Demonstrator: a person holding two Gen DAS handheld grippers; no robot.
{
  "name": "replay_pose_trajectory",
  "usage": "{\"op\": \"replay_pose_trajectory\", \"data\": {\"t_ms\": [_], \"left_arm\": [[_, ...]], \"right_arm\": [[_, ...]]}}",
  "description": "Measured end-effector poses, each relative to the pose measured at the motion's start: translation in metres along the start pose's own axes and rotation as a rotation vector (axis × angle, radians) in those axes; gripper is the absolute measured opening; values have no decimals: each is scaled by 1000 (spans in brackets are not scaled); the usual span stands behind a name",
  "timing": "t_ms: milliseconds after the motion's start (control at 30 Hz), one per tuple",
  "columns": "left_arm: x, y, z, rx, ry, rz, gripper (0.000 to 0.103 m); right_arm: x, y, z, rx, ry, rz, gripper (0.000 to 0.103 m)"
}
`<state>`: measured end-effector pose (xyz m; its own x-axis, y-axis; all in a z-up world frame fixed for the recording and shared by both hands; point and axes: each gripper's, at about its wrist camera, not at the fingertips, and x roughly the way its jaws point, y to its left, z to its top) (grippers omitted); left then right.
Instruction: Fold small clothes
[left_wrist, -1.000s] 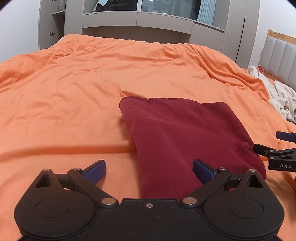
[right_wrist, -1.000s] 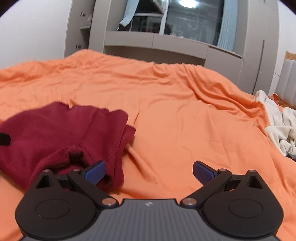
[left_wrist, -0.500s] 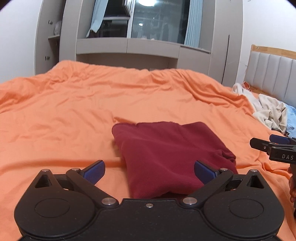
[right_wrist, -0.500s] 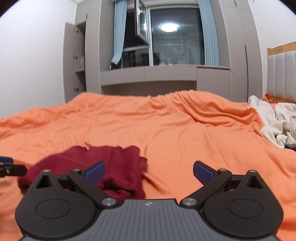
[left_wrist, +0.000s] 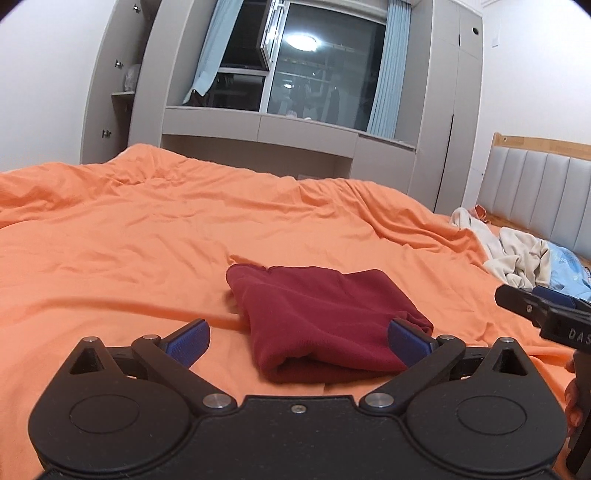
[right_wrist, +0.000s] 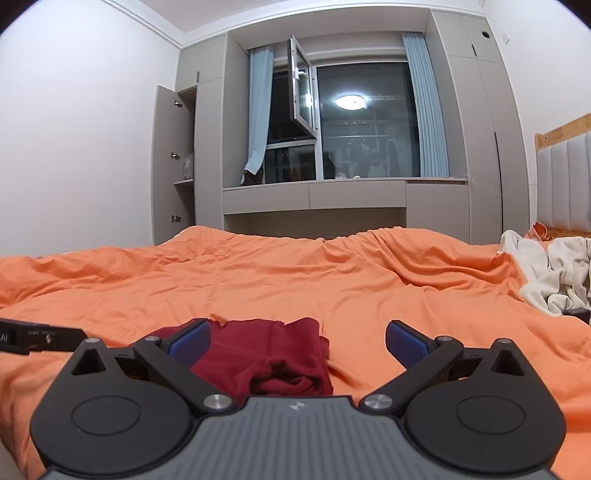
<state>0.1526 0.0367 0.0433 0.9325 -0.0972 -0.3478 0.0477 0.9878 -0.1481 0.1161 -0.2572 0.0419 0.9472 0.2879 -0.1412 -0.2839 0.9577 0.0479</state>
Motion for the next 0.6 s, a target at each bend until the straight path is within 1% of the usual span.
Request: {"op": "replay_pose_trajectory", "data": {"t_ms": [167, 333, 500, 600], "left_arm": [[-27, -1, -14, 2, -22, 8, 102], [-48, -4, -31, 18, -29, 27, 102], [-64, -9, -46, 44, -35, 51, 102], [-70, -13, -53, 53, -35, 50, 102]], "right_arm": [[-26, 7, -11, -2, -13, -2, 103], [-50, 11, -24, -6, 1, -6, 103], [-69, 12, -33, -8, 4, -19, 103], [-78, 12, -37, 2, 10, -29, 103]]}}
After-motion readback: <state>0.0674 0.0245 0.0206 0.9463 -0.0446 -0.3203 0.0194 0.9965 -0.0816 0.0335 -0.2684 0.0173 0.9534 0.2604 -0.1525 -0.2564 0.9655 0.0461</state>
